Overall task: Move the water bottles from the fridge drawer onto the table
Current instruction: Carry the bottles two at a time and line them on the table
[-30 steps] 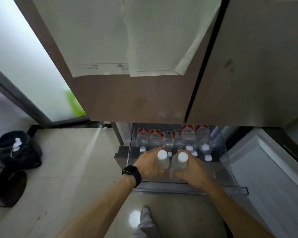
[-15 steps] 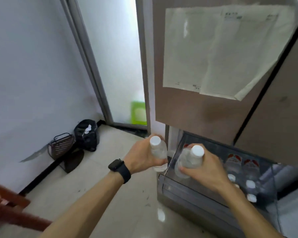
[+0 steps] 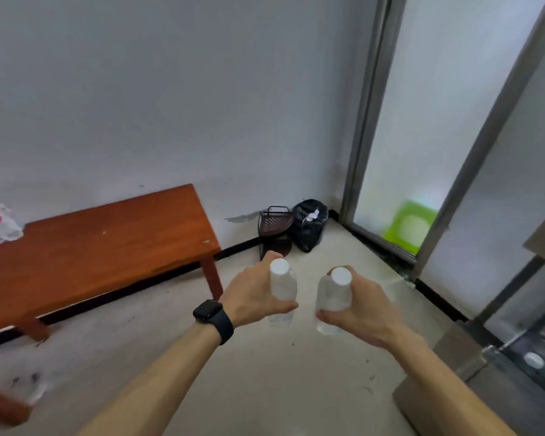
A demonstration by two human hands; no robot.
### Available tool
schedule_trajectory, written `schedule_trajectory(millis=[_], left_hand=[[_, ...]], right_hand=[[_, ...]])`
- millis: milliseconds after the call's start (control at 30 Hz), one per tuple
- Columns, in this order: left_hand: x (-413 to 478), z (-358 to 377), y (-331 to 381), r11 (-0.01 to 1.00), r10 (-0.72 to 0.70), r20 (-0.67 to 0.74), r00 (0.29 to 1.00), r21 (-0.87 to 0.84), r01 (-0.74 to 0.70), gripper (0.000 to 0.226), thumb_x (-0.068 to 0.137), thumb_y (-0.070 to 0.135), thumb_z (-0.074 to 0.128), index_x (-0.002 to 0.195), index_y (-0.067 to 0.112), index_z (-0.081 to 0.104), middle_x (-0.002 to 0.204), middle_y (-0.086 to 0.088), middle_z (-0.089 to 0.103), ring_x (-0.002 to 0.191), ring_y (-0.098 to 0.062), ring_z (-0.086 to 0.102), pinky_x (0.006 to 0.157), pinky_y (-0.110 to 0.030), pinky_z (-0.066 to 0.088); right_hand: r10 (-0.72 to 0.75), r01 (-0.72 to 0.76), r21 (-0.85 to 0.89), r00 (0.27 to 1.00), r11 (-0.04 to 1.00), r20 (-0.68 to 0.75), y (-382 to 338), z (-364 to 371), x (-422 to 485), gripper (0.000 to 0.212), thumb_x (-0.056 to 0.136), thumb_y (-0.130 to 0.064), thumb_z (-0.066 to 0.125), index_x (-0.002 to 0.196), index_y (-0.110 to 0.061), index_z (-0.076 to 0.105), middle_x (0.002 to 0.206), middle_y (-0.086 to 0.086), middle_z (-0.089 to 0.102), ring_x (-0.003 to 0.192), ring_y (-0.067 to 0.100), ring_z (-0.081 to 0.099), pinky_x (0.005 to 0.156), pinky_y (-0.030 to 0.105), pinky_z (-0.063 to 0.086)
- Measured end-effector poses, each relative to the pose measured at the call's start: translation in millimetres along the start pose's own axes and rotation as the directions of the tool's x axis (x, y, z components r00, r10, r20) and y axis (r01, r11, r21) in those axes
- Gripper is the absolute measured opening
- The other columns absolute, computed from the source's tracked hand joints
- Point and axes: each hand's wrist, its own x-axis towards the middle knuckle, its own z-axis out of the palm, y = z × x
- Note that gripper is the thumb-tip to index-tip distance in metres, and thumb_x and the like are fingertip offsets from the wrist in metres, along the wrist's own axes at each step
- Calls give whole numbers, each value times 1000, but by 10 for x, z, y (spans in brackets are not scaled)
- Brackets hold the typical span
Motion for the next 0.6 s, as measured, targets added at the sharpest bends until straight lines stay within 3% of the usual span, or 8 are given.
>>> schedule_trajectory(millis=[133, 233, 333, 433, 533, 600], left_hand=[[-868, -687, -934, 991, -133, -70, 989, 16, 135, 67, 63, 64, 79, 107, 49, 30, 94, 18, 60, 83, -6, 59, 61, -24, 47], [-1519, -1129, -1499, 973, -221, -110, 969, 35, 226, 66, 61, 68, 77, 105, 46, 33, 90, 19, 58, 78, -7, 58, 59, -28, 49], [-2112, -1535, -1977, 948, -312, -167, 935, 12, 318, 63, 55, 78, 70, 98, 48, 35, 85, 19, 58, 76, -5, 58, 60, -32, 50], [-2600, -1886, -2403, 903, -421, -215, 881, -10, 429, 64, 62, 64, 79, 107, 40, 39, 91, 14, 60, 82, -11, 59, 72, -41, 55], [-2978, -2185, -2783, 856, -503, -263, 823, -19, 517, 63, 67, 55, 83, 109, 37, 40, 90, 14, 58, 81, -8, 57, 69, -31, 53], [-3145, -2369, -3037, 830, -538, -297, 789, -22, 558, 61, 67, 53, 84, 108, 34, 43, 90, 13, 58, 80, -8, 57, 68, -31, 53]], right_hand=[[-103, 97, 45, 986, 994, 132, -912, 1015, 178, 59, 53, -59, 80, 101, -47, 47, 94, -27, 60, 90, -11, 55, 63, 16, 42], [-155, 131, 115, 960, 985, 233, -1545, 1698, 241, 59, 54, -57, 84, 100, -53, 48, 96, -27, 61, 94, -13, 54, 63, 14, 43], [-196, 153, 157, 930, 976, 311, -2113, 2324, 278, 58, 52, -58, 83, 101, -49, 53, 99, -27, 62, 91, -8, 59, 67, 17, 47], [-240, 181, 185, 894, 966, 379, -2612, 2891, 337, 61, 53, -59, 82, 104, -48, 51, 98, -21, 64, 90, 0, 62, 70, 18, 48], [-289, 223, 194, 841, 955, 458, -3041, 3393, 423, 63, 58, -52, 88, 107, -46, 49, 101, -21, 62, 94, 3, 61, 71, 17, 45], [-308, 237, 203, 816, 950, 489, -3274, 3691, 523, 61, 58, -53, 88, 105, -46, 50, 100, -20, 63, 93, 4, 61, 75, 22, 50]])
